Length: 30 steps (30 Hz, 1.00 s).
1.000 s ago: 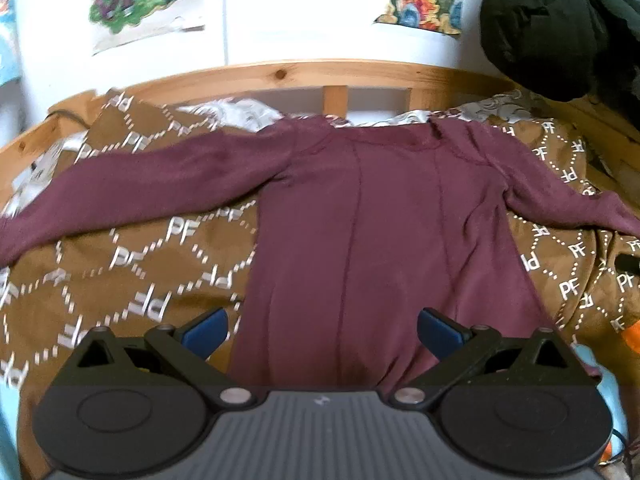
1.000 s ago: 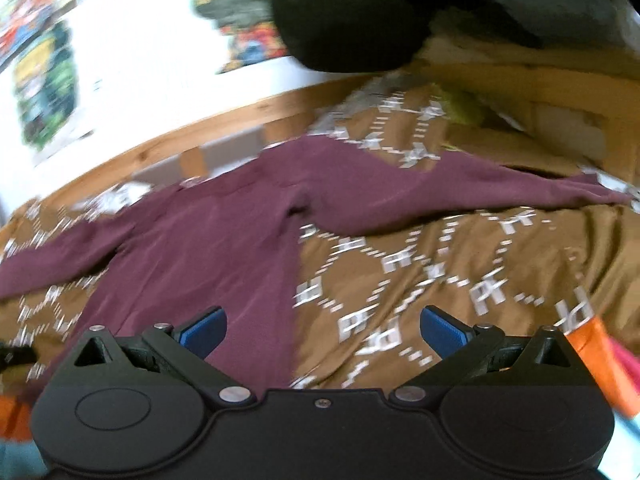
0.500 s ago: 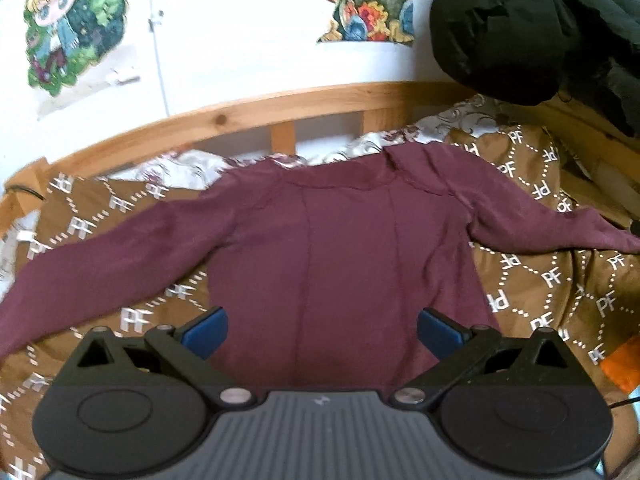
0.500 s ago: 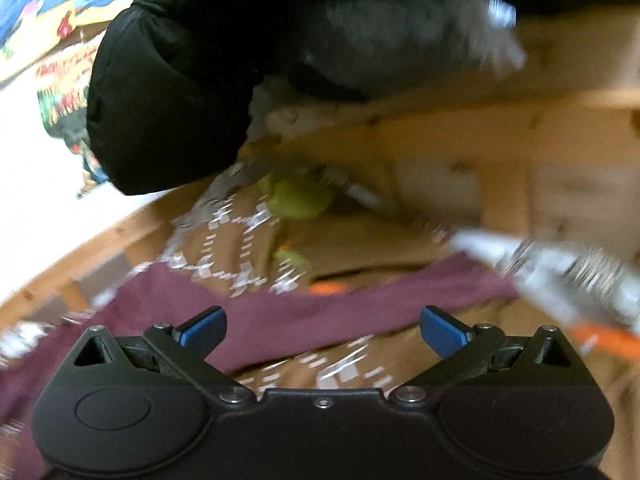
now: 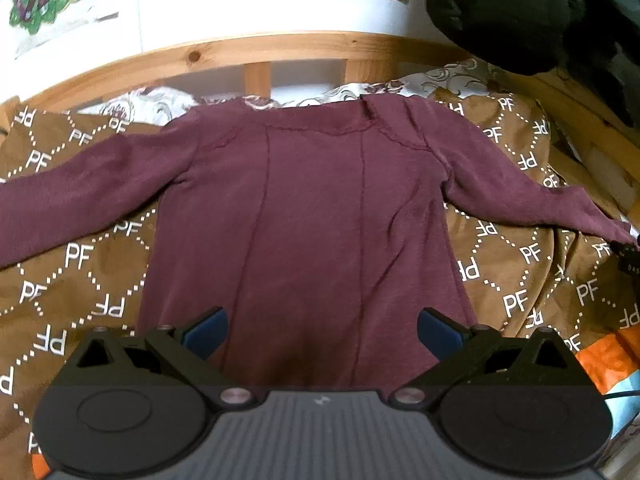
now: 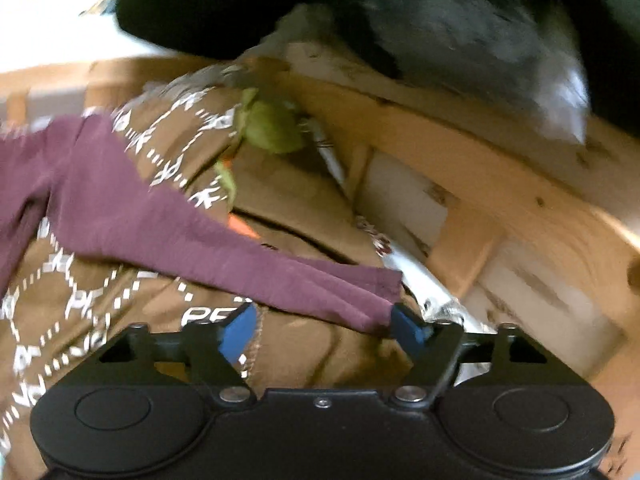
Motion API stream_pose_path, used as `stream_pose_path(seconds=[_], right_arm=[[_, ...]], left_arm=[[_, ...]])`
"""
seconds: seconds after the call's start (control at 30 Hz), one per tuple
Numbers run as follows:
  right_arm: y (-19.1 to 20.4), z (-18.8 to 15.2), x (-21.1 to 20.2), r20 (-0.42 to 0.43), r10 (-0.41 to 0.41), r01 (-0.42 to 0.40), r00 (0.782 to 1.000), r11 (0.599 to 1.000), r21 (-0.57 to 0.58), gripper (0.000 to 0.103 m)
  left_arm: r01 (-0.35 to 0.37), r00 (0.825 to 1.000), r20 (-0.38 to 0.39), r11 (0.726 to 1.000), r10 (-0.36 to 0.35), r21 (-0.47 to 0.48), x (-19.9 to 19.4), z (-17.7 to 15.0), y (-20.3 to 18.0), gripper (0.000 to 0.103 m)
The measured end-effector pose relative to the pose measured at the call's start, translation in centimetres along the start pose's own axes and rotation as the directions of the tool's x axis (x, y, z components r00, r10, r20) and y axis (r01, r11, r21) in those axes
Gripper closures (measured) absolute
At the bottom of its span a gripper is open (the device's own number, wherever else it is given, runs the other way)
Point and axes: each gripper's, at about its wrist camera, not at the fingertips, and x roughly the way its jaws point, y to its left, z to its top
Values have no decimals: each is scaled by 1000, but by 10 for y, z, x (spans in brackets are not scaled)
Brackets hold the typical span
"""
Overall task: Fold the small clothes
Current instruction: 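Reach the right gripper to a maroon sleeve cuff and grasp it, then fold the held sleeve across the shirt body with the right gripper, release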
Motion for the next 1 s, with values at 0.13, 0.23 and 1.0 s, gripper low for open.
stream_pose_path(seconds=[0.13, 0.23, 1.0], right_arm=[[7, 9, 10, -30, 13, -18, 999, 986, -164, 46], [11, 20, 20, -100, 31, -58, 995, 958, -281, 53], [75, 129, -96, -170, 764, -766, 622, 639, 72, 101]], left_arm=[[5, 1000, -13, 999, -5, -40, 0, -2, 11, 1], [3, 1000, -17, 997, -5, -80, -1, -3, 21, 1], [-23, 1000, 1, 980, 24, -199, -11, -9, 54, 1]])
